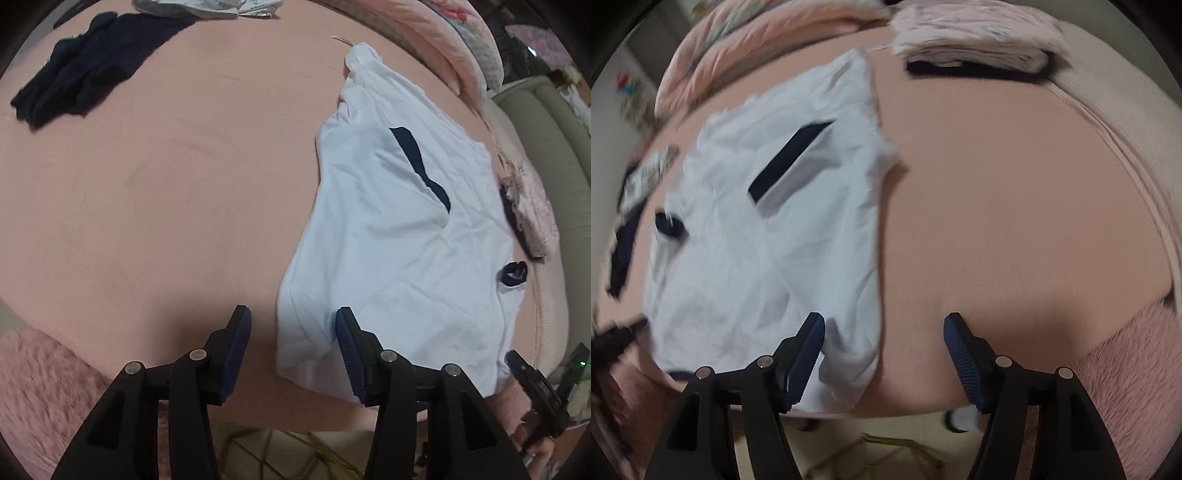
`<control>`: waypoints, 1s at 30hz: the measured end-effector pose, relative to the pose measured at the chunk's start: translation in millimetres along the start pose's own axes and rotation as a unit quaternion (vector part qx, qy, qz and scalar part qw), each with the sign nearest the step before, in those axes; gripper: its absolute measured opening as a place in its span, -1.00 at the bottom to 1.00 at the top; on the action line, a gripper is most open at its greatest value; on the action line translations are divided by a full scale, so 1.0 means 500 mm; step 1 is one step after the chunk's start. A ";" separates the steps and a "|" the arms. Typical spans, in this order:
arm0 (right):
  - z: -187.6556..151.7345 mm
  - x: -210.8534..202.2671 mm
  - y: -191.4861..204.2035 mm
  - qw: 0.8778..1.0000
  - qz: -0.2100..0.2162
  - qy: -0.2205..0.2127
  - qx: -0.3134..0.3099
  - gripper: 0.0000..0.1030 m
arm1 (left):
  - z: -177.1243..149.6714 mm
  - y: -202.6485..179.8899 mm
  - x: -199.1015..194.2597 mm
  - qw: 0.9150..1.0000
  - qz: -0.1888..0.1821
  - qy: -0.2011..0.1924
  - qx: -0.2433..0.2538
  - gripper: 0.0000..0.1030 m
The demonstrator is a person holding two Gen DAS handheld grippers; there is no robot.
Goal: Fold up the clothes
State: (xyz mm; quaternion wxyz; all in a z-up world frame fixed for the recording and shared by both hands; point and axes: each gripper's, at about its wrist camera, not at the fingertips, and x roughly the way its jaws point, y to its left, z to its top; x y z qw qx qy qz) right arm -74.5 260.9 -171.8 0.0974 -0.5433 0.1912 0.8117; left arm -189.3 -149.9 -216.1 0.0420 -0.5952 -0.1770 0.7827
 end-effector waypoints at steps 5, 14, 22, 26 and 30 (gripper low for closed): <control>0.007 0.029 0.014 0.999 0.004 0.031 -0.029 0.38 | 0.004 0.008 0.005 1.000 -0.014 0.002 -0.018 -0.15; 0.014 0.036 0.029 0.994 0.086 0.055 -0.035 -0.71 | -0.005 -0.006 0.020 0.999 -0.034 0.014 0.003 -0.67; 0.019 0.055 0.048 0.992 0.078 0.053 -0.089 -0.86 | 0.001 -0.054 0.024 0.999 0.011 0.017 0.042 -0.88; 0.022 0.031 0.044 0.992 0.078 0.041 -0.090 -0.89 | -0.016 -0.064 -0.001 0.998 0.018 0.008 0.055 -0.90; 0.018 0.017 0.039 0.992 0.070 0.038 -0.097 -0.90 | -0.035 -0.061 -0.020 0.998 0.024 0.003 0.065 -0.91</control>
